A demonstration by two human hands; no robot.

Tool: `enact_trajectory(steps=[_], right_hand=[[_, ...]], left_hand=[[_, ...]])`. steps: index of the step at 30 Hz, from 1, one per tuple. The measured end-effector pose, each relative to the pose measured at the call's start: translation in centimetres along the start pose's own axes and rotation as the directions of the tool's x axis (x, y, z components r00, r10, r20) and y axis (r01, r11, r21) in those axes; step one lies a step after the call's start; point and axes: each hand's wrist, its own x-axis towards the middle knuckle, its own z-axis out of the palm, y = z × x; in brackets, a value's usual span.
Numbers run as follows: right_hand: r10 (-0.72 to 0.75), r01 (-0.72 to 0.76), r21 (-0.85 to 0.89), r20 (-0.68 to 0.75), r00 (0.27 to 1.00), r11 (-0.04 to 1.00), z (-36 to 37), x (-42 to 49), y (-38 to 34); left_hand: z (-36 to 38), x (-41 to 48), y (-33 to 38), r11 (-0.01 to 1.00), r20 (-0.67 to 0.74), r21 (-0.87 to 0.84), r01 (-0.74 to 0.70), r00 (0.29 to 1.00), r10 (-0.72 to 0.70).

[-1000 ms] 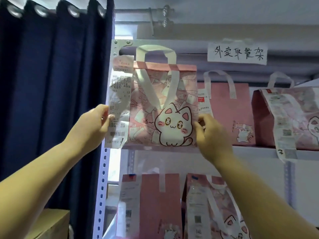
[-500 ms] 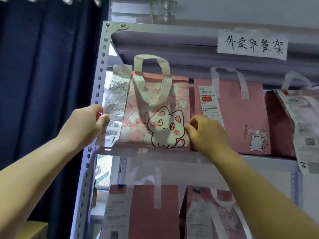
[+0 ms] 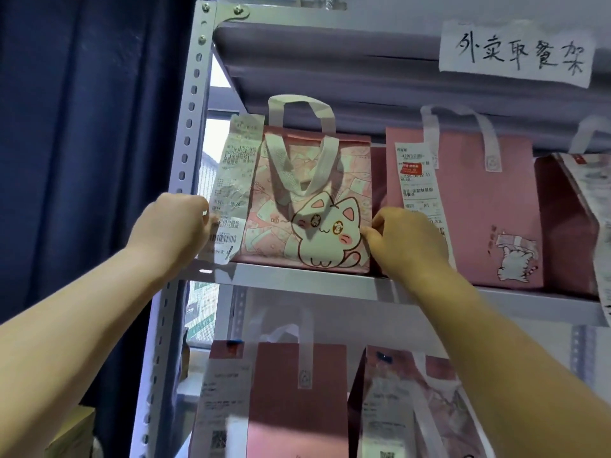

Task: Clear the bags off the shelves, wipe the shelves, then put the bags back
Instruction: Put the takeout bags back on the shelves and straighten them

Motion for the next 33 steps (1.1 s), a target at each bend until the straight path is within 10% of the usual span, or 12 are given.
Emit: enact_trajectory(steps=[13,33], right_hand=[[-0.152,0.210,0.273,-0.219,0.964,0.939,-3.8,-6.0,-1.2],[0.080,-0.183,0.183,0.460,0.884,0.966,-0.3,-23.8,-0.3]], left_hand=[[-3.2,-5.9,1.6,0.963,-0.138,-0.250,-0.097,0.988,0.064],[0.4,-23.9,0.6,0.887,0.469,-0.390,0.246,0.883,-0.039]])
